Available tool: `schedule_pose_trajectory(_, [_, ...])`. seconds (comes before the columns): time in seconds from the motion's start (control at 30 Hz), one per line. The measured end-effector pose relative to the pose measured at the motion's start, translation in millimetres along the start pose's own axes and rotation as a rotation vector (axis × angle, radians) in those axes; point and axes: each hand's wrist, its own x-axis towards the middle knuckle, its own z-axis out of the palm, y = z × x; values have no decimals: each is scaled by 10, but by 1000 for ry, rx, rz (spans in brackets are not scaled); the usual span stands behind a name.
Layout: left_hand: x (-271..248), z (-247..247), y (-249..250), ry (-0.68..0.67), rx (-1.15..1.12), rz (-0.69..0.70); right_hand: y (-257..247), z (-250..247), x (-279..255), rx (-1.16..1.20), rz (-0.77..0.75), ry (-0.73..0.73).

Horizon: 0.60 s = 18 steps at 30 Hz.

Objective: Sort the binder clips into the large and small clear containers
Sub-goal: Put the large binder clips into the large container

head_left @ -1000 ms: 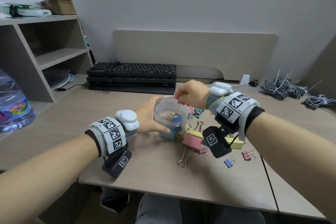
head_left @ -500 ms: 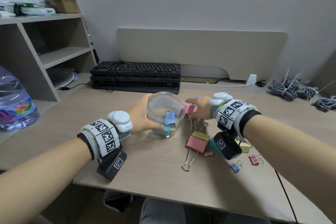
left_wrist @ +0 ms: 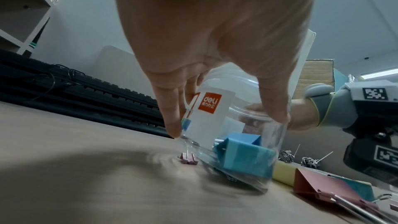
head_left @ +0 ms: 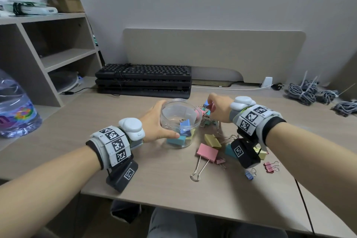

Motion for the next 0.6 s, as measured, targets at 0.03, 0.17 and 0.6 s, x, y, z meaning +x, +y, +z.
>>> schedule_pose_trajectory(0.03, [21,14,14,-6,9,-3,34,-47,-14,31,2,7])
schedule_pose_trajectory(0.17, [77,111,155,-57,112,-46,166,-181,-159,12,4,5])
schedule_pose_trajectory(0.6, [-238,237,805,-79,298,225,36,66,-601,-90,-147,-159])
